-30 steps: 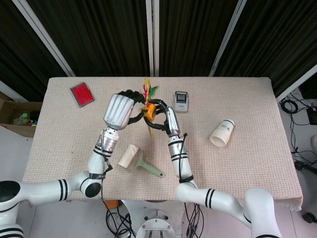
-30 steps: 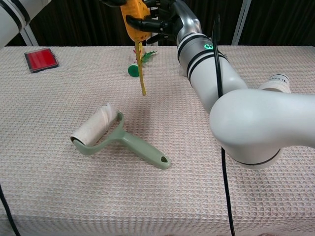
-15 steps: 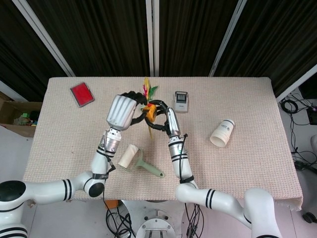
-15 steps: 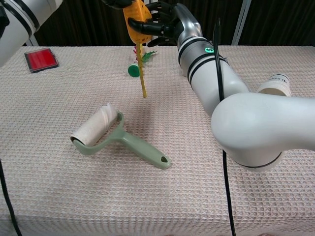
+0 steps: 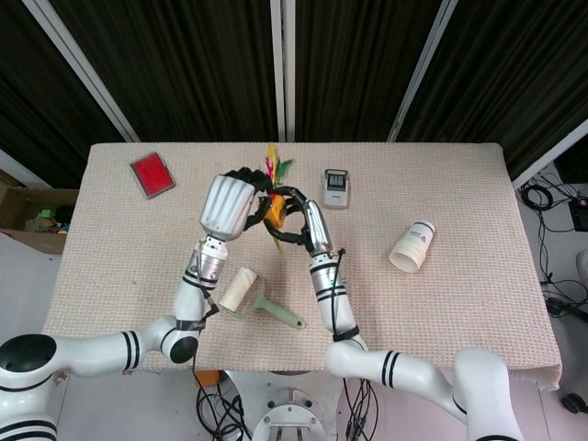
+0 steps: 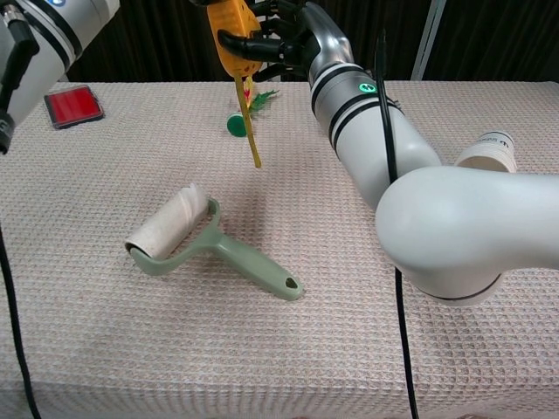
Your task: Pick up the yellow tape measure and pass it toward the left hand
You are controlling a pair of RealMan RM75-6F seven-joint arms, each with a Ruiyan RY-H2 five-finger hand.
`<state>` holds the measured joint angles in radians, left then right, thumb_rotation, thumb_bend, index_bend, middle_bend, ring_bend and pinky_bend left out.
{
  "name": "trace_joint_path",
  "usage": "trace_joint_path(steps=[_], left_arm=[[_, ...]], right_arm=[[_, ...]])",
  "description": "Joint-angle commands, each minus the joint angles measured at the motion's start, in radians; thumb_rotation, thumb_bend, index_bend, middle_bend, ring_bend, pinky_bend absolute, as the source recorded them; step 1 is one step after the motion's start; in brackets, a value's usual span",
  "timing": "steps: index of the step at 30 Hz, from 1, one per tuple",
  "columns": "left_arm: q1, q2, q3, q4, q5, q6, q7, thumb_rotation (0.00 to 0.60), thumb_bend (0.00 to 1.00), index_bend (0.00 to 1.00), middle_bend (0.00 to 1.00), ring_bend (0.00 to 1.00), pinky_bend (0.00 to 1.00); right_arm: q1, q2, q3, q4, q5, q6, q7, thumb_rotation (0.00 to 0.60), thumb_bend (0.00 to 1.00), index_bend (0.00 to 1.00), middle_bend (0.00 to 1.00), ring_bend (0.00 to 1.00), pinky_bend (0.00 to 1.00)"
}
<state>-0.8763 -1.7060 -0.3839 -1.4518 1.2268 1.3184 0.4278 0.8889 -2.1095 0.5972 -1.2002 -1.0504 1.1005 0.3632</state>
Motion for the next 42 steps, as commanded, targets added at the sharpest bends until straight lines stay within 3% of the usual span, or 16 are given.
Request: trace_joint_path(steps=[1,20,42], left_arm=[[-0.001,0.0,0.002,0.003,-0.001,-0.003,0.005,0.6,0.42,0.55,0.54,0.49,0.66],[0.023,0.022,0.003,-0.008,0.024,0.024,-0.028,0.6,0.49,0.67,0.65,0.6,0.76],[0.059,-0.02,-0.055,0.097,0.15,0.231,-0.213,0.6,0.51,0.68,0.66,0.61,0.76]], right_arm=[[0.001,0.0,0.0,0.0,-0.003,0.001,-0.001,0.6,0.44,0.85,0.69,0.62,0.46],[-0.013,0.016,-0.003,-0.015,-0.019,0.015,0.003,0.6,0.44,0.84,0.69,0.62,0.46],[-0.057,0.018,-0.046,0.006,-0.025,0.014,0.023,0.6,0.44,0.84,0.69,0.62,0.46]])
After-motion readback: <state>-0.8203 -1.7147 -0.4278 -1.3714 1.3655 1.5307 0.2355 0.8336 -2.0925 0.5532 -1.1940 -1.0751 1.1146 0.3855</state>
